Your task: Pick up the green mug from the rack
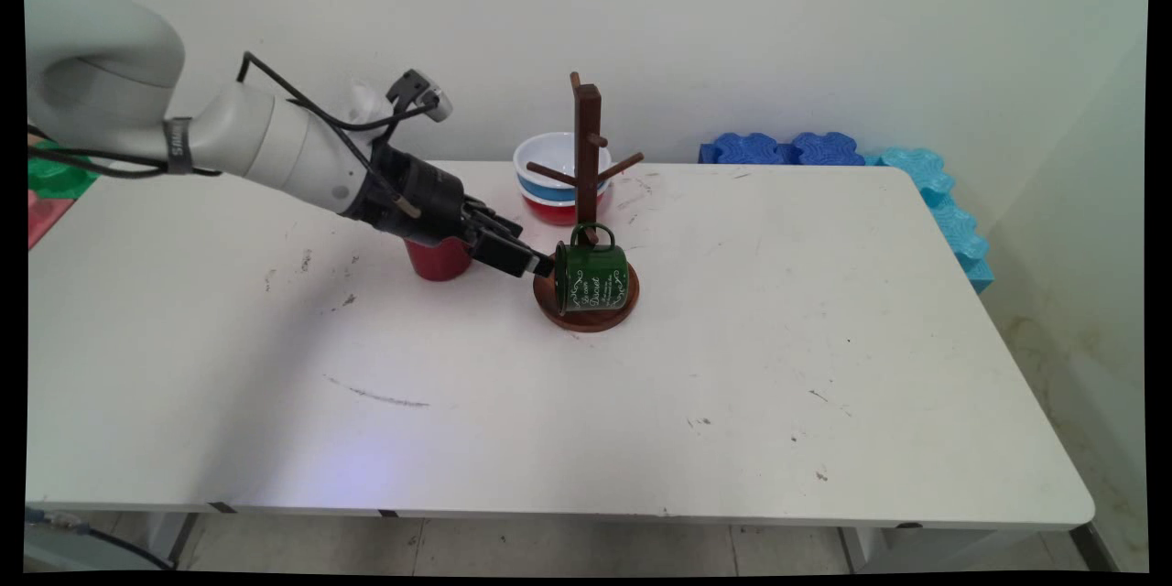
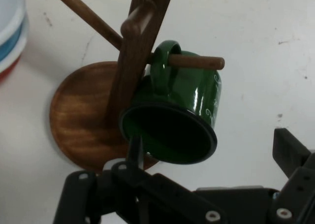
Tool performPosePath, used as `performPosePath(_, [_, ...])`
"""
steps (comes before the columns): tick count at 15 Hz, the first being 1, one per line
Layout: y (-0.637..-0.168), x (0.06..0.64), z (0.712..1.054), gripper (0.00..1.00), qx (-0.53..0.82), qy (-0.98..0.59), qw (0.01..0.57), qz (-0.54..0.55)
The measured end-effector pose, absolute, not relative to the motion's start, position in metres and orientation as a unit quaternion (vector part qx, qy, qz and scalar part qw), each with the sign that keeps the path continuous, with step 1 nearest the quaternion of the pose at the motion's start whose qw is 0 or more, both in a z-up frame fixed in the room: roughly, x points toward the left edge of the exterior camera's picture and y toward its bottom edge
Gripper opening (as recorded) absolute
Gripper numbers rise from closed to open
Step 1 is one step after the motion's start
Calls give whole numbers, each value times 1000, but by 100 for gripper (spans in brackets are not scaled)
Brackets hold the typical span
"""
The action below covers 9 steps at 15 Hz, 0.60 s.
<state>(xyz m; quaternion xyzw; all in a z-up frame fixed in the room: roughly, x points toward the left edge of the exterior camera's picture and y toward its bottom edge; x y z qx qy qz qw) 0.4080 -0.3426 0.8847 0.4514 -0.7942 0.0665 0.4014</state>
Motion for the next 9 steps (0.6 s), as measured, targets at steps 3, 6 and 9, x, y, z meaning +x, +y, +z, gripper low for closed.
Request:
performPosePath(3, [-344, 402, 876, 100, 460, -786, 410, 54])
performPosePath(6, [-345, 397, 870, 100, 464, -781, 416, 44])
performPosePath(9, [-347, 392, 863, 100, 466, -777, 421, 35])
